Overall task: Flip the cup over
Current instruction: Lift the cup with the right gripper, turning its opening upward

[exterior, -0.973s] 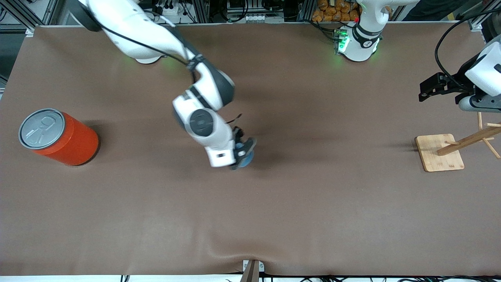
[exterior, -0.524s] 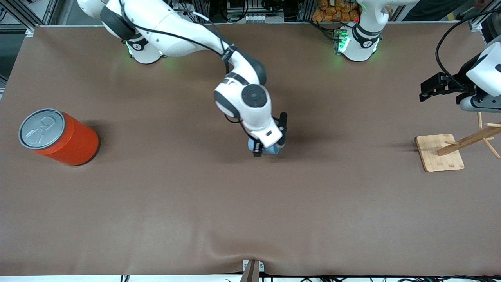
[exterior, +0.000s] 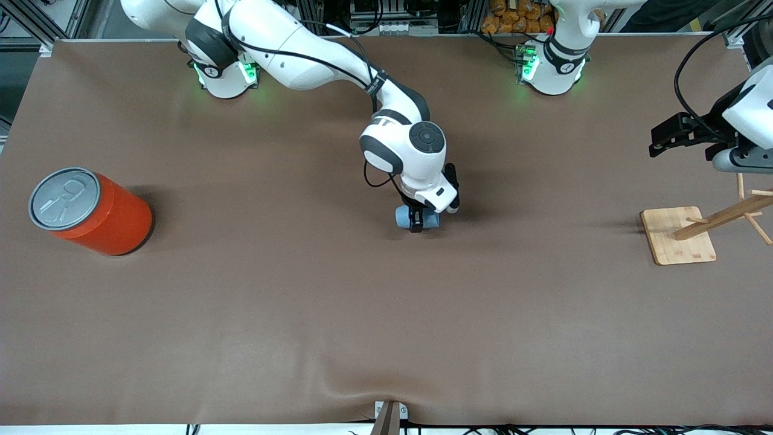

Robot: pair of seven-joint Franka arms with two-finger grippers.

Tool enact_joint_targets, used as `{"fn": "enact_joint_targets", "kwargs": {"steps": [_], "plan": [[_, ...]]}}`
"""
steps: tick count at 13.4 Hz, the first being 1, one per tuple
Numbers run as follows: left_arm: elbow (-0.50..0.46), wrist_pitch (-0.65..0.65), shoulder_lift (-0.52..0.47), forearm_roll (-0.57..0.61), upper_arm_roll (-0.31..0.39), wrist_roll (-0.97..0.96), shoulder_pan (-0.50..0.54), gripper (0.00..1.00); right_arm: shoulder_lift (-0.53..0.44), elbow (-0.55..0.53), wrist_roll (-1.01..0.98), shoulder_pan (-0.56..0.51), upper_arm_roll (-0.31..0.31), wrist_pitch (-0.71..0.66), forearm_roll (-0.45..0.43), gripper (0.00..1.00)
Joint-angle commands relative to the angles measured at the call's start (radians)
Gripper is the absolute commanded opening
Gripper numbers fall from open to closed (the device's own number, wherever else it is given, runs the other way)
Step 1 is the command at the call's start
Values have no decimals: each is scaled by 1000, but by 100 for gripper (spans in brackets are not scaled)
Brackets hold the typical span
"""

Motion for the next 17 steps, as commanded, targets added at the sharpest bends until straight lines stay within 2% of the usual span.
{"fn": "enact_joint_targets", "kwargs": {"steps": [1, 5, 6, 7, 17], "plan": [[9, -10, -3, 9, -2, 16, 4, 100, 53, 54, 46, 42, -35, 18, -20, 0], [12, -10, 0, 7, -2, 16, 6, 100, 56, 51, 49, 62, -55, 23, -20, 0], [12, -10, -1, 7, -2, 16, 4, 100, 54, 51, 49, 62, -56, 23, -20, 3], [12, -10, 0, 6, -2, 14, 4, 100, 54, 49, 50, 62, -56, 24, -20, 99], [42, -7, 17, -42, -2, 16, 6, 100, 31, 46, 89, 59, -56, 9, -8, 100]]}}
